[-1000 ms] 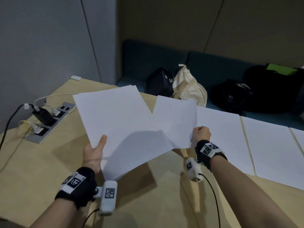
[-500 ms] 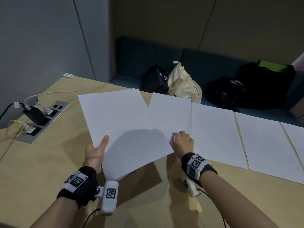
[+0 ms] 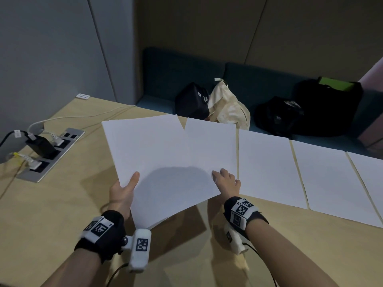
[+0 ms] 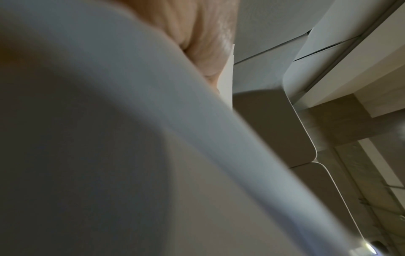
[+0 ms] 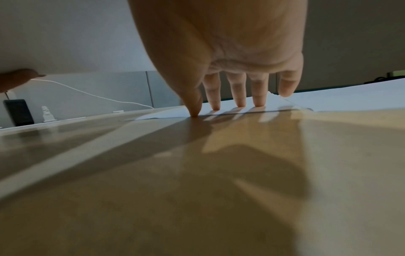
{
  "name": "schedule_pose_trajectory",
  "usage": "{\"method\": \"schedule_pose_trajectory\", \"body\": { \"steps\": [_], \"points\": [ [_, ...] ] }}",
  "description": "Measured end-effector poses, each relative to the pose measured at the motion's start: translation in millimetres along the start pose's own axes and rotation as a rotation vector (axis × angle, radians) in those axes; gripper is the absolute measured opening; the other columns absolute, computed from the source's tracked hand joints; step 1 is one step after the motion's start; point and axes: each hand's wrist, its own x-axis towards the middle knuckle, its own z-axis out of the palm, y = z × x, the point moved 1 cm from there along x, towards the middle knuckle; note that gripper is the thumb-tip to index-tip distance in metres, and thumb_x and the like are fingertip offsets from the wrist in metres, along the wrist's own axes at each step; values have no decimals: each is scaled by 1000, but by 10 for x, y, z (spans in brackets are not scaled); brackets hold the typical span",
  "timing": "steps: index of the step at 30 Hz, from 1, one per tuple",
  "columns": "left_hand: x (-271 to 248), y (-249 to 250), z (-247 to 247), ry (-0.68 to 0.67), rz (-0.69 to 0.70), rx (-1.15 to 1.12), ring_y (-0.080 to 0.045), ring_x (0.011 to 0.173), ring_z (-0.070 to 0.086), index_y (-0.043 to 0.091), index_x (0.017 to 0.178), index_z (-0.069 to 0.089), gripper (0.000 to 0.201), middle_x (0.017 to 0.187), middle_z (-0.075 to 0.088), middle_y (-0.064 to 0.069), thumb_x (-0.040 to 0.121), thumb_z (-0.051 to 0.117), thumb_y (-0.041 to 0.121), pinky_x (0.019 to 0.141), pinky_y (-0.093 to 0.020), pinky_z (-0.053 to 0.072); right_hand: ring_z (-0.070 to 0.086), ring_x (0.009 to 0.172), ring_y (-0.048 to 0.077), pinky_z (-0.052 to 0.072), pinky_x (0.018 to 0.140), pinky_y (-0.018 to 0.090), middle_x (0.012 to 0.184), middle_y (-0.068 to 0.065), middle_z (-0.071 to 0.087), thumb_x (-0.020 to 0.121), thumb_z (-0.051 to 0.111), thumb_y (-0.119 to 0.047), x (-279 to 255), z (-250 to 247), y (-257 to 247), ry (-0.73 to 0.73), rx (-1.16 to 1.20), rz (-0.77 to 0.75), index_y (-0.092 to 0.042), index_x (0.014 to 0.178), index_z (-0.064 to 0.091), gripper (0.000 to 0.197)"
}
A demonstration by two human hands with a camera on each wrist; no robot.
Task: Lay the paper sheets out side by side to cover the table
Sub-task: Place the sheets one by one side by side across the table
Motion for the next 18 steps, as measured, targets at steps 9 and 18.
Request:
{"method": "schedule_pose_trajectory", "body": {
  "steps": [9, 18],
  "points": [
    [-34, 24, 4, -9, 10, -1, -23, 102, 55, -4, 124, 55, 39, 128, 59, -19, 91, 57, 15, 92, -33, 42, 36, 127, 30, 23, 110, 48, 132, 8, 41, 93, 41, -22, 2, -58, -25, -44, 63, 39, -17, 124, 48, 32],
    [-66, 6, 36, -20, 6, 42, -35, 116, 57, -5, 122, 56, 37, 126, 61, -20, 90, 58, 15, 95, -36, 44, 61, 92, 24, 47, 80, 26, 104, 11, 64, 95, 48, -23, -36, -386, -39, -7, 930, 70, -5, 111, 61, 28]
  ]
}}
